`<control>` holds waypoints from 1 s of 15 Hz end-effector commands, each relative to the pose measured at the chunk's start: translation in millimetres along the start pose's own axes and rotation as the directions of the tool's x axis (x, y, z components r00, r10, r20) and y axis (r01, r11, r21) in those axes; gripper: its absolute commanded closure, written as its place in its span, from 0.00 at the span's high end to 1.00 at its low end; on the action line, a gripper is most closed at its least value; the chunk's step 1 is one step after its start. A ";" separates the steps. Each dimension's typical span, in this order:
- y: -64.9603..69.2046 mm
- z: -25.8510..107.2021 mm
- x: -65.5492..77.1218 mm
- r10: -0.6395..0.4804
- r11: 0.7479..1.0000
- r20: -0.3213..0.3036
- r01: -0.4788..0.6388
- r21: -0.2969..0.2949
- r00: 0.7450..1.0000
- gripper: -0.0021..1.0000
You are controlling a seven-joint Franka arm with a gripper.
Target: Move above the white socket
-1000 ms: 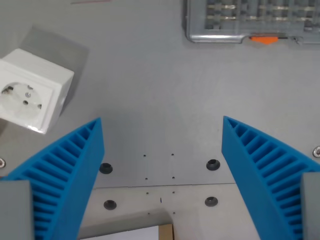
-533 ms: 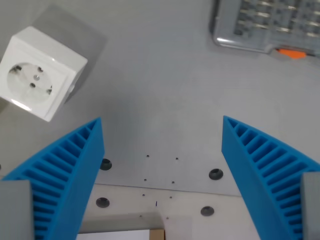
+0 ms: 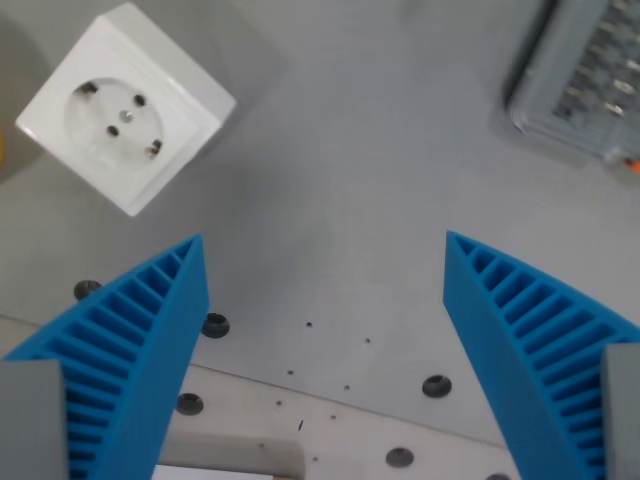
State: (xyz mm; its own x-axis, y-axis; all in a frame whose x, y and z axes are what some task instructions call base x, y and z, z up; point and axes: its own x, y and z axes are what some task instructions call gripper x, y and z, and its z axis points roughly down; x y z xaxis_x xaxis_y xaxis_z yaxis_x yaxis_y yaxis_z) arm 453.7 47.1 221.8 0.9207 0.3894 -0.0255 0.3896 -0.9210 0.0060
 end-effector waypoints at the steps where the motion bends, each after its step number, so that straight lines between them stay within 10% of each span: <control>1: -10.6 9.8 0.5 -0.358 0.933 -0.076 0.354 -0.060 0.931 1.00; 15: -62.4 45.1 17.8 -0.615 0.787 -0.065 0.608 -0.101 0.786 1.00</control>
State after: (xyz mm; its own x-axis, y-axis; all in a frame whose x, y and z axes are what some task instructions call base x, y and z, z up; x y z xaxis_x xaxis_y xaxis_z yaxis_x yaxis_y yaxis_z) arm 448.2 110.3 180.2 0.6760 0.7367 -0.0184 0.7368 -0.6761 0.0028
